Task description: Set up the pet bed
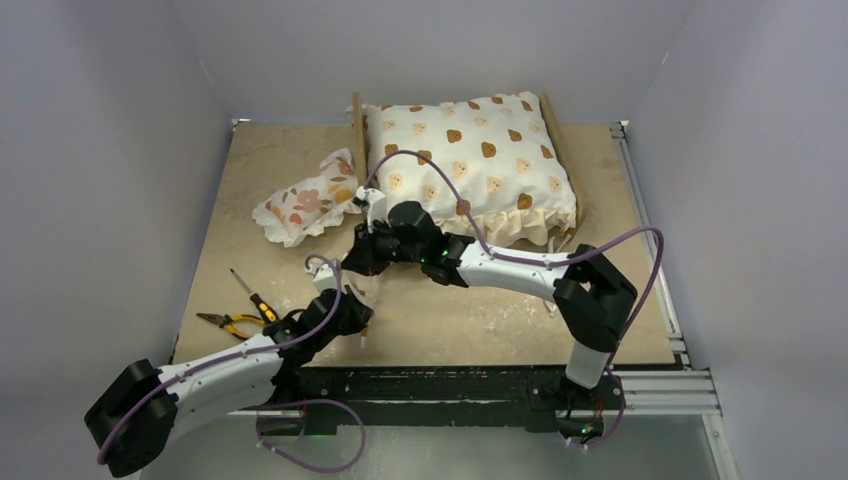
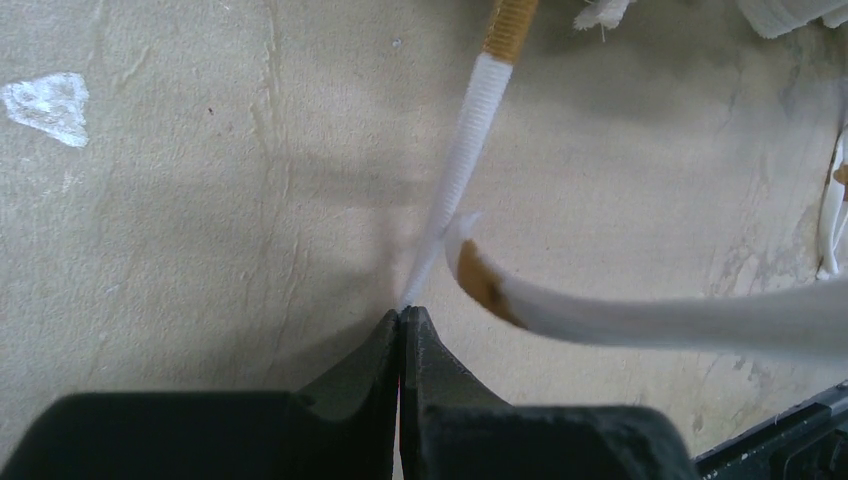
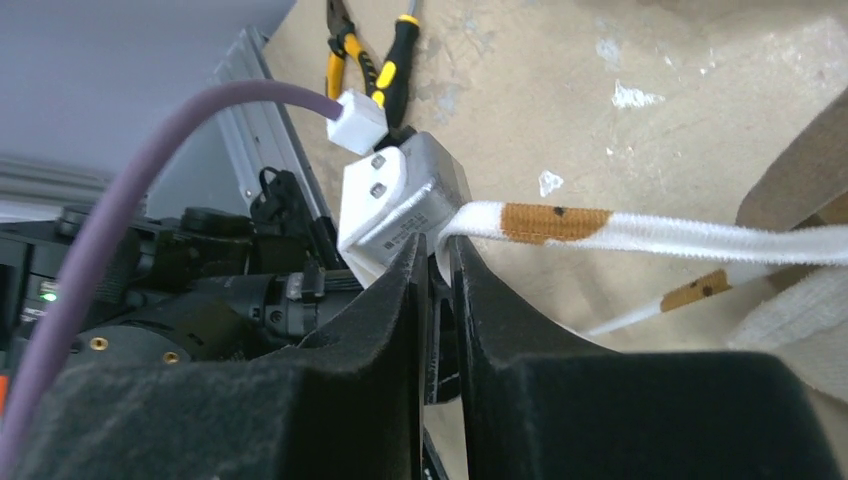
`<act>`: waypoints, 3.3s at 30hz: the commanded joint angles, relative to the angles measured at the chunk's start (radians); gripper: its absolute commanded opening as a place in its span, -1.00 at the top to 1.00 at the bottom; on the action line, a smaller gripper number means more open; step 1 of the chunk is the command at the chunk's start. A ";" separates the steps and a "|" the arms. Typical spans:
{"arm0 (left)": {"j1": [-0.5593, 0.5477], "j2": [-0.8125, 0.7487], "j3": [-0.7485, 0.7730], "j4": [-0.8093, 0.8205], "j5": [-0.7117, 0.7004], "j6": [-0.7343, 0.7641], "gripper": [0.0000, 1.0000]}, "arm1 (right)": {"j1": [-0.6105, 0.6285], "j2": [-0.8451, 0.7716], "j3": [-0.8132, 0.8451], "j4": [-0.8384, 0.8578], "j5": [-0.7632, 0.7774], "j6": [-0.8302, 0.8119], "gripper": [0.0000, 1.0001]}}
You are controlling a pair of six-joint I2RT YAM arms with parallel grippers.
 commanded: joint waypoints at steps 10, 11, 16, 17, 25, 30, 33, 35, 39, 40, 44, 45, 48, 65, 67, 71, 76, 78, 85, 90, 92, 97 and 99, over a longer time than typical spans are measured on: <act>-0.008 -0.030 -0.044 0.028 0.016 -0.036 1.00 | 0.006 -0.148 -0.088 0.342 0.101 0.149 0.75; -0.008 -0.033 -0.044 0.026 0.017 -0.036 1.00 | 0.006 -0.139 -0.092 0.340 0.084 0.151 0.74; -0.008 -0.055 -0.046 0.004 0.002 -0.037 1.00 | 0.006 -0.114 -0.189 0.323 0.047 0.130 0.68; -0.008 -0.057 -0.046 -0.002 -0.001 -0.039 1.00 | 0.006 -0.120 -0.215 0.308 0.052 0.116 0.65; -0.008 -0.054 -0.029 -0.051 -0.028 -0.033 1.00 | 0.007 -0.209 -0.320 0.157 0.274 -0.103 0.33; -0.007 -0.035 0.083 -0.178 -0.137 0.038 1.00 | 0.007 -0.224 -0.378 0.190 0.331 -0.188 0.17; -0.008 -0.011 0.184 -0.242 -0.218 0.107 1.00 | 0.007 -0.216 -0.377 0.201 0.357 -0.187 0.15; -0.008 0.016 0.240 -0.272 -0.267 0.151 1.00 | 0.007 -0.210 -0.365 0.211 0.361 -0.167 0.14; -0.008 0.089 0.317 -0.286 -0.355 0.228 1.00 | 0.007 -0.190 -0.352 0.259 0.369 -0.114 0.12; -0.008 0.113 0.328 -0.276 -0.391 0.252 1.00 | 0.007 -0.184 -0.352 0.282 0.370 -0.097 0.12; -0.008 0.193 0.349 -0.196 -0.509 0.346 1.00 | 0.007 -0.157 -0.349 0.325 0.356 -0.065 0.12; -0.008 0.214 0.356 -0.180 -0.540 0.368 1.00 | 0.007 -0.151 -0.350 0.332 0.351 -0.060 0.12; -0.008 0.275 0.378 -0.118 -0.607 0.421 1.00 | 0.007 -0.143 -0.359 0.354 0.353 -0.039 0.13; 0.041 0.498 0.294 -0.033 -0.711 0.132 0.43 | 0.007 -0.149 -0.452 0.411 0.350 -0.016 0.13; 0.068 0.477 0.281 -0.028 -0.703 0.121 0.37 | 0.007 -0.150 -0.459 0.414 0.348 -0.015 0.13; 0.142 0.427 0.253 0.011 -0.647 0.124 0.26 | 0.007 -0.152 -0.465 0.415 0.343 -0.017 0.13; 0.170 0.326 0.254 0.000 -0.510 0.190 0.01 | 0.010 -0.157 -0.468 0.417 0.313 -0.037 0.13; 0.170 0.272 0.257 -0.039 -0.451 0.203 -0.12 | 0.019 -0.153 -0.471 0.429 0.295 -0.060 0.13; 0.209 0.075 0.281 -0.206 -0.464 0.218 -0.56 | 0.112 -0.040 -0.382 0.453 0.223 -0.267 0.01; 0.225 0.039 0.269 -0.251 -0.517 0.165 -0.68 | 0.126 0.054 -0.304 0.449 0.136 -0.512 -0.19; 0.237 0.047 0.247 -0.250 -0.527 0.128 -0.73 | 0.126 0.089 -0.252 0.395 0.122 -0.604 -0.26; 0.302 0.066 0.213 -0.204 -0.478 0.139 -0.74 | 0.126 0.161 -0.157 0.317 0.088 -0.744 -0.30; 0.339 0.056 0.196 -0.196 -0.464 0.142 -0.74 | 0.123 0.183 -0.118 0.284 0.063 -0.778 -0.30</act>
